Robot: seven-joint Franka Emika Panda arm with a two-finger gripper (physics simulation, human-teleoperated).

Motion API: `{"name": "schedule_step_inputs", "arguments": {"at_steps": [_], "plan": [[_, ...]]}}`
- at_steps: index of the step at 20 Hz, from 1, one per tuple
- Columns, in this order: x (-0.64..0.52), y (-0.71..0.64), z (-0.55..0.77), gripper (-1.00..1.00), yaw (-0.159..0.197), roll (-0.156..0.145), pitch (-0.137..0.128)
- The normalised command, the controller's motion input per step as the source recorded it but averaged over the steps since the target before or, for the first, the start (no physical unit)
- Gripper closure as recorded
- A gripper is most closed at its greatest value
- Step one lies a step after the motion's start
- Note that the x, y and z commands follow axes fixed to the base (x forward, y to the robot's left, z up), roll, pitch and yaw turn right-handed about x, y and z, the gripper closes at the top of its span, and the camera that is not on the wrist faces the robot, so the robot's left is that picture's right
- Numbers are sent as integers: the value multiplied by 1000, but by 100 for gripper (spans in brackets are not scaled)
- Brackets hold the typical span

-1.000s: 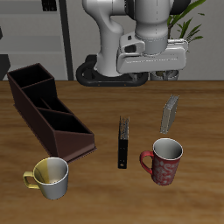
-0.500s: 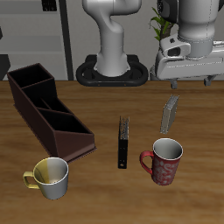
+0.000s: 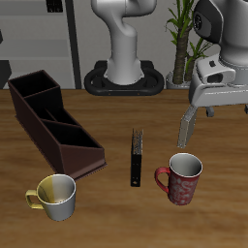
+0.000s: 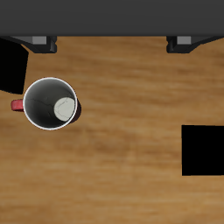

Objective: Place the red mug into the right desk caddy's right compartment

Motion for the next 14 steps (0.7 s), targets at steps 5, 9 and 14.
{"name": "schedule_step_inputs", "arguments": {"at_steps": [5, 9, 14], "plan": [[275, -457, -116, -100, 2, 1, -9], [226, -328, -268, -100, 20, 36, 46], [132, -177, -349, -100, 30, -9, 15]]}}
